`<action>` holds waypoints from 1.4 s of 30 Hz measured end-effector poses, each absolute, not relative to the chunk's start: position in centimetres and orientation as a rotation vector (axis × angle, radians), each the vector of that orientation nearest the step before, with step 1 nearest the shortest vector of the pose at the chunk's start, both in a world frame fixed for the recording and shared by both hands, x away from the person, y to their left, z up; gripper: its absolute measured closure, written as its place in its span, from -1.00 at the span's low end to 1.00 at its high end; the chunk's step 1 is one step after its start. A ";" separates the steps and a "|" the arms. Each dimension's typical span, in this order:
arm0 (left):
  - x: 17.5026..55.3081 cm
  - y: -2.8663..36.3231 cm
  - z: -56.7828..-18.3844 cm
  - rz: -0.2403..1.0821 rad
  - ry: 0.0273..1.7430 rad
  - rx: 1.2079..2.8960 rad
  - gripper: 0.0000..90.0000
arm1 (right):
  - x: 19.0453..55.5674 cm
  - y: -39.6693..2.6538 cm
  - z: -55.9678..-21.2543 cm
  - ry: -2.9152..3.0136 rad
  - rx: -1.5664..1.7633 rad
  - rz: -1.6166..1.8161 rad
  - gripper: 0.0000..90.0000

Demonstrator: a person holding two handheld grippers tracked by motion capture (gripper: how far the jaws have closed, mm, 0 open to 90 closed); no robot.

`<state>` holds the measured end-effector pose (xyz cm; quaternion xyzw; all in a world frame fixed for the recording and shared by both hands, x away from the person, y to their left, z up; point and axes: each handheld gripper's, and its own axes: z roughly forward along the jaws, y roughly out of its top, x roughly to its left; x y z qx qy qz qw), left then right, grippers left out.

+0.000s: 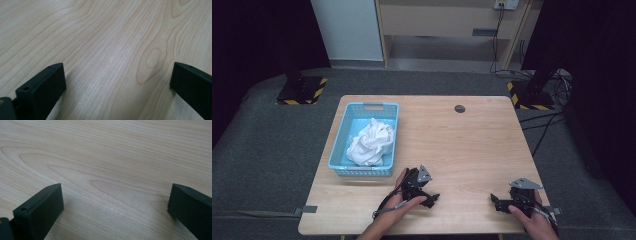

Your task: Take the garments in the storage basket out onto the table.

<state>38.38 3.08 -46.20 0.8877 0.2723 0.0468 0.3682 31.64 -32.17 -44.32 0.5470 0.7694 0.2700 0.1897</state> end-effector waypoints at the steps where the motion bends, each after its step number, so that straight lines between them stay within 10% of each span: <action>1: 38.4 3.1 -46.2 0.120 0.699 2.280 -1.00 | 31.6 -32.2 -44.3 2.163 1.537 0.759 -1.00; 42: 36.8 3.9 -42.8 0.159 0.592 2.272 -0.94 | 31.6 -32.1 -44.3 2.160 1.538 0.757 -1.00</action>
